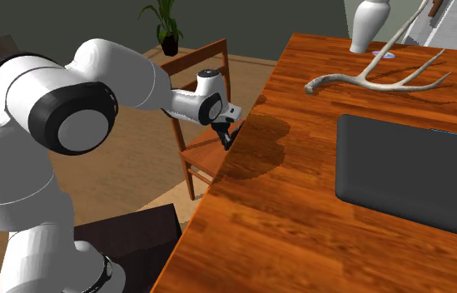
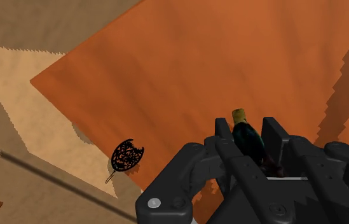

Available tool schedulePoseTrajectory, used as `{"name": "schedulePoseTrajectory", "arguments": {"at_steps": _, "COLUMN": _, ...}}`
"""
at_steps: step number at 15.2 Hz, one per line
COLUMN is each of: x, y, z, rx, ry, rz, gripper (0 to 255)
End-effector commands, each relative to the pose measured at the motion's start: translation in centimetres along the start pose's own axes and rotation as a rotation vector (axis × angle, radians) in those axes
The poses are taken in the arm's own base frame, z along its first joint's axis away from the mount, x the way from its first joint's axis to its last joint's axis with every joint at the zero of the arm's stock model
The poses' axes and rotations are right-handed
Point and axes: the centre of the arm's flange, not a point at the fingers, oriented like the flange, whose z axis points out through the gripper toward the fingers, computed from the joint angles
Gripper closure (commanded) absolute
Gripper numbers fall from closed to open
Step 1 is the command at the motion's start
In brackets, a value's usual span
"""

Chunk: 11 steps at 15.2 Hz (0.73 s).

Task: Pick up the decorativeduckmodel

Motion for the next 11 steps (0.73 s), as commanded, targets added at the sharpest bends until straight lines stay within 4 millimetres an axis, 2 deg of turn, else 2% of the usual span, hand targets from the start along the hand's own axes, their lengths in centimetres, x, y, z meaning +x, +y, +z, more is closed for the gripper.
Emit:
{"name": "schedulePoseTrajectory", "arguments": {"at_steps": 1, "x": 0.2, "y": 0.0, "z": -1.0, "rx": 0.0, "ry": 0.0, "rz": 0.0, "gripper": 255}}
{"name": "schedulePoseTrajectory", "arguments": {"at_steps": 11, "x": 1.1, "y": -0.2, "z": -6.2, "rx": 0.0, "ry": 0.0, "rz": 0.0, "gripper": 255}}
